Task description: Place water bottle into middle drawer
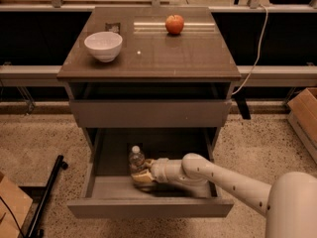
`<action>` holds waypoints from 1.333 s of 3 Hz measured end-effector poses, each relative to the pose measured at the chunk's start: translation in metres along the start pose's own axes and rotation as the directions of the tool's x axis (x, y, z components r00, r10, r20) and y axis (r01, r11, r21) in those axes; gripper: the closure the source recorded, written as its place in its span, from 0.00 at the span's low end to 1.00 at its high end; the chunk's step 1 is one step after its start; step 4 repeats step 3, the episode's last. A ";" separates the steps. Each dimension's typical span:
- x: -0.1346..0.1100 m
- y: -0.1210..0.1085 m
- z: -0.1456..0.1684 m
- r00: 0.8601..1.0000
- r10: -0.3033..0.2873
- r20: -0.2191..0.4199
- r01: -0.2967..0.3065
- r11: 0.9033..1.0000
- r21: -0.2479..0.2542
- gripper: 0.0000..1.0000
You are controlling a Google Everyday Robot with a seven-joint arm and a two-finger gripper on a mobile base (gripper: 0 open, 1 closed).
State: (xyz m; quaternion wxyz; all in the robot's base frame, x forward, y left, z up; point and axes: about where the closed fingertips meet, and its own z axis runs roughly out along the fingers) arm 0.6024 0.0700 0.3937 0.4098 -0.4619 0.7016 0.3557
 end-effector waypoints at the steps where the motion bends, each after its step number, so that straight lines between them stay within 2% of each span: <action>1: 0.000 0.001 0.003 1.000 0.001 0.001 -0.001 1.000 -0.004 0.11; 2: 0.000 0.002 0.004 1.000 0.002 0.001 -0.002 1.000 -0.007 0.00; 4: 0.000 0.002 0.004 1.000 0.002 0.001 -0.002 1.000 -0.007 0.00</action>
Offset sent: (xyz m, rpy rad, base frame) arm -0.0004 0.0022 -0.0011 0.0019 0.0021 0.0019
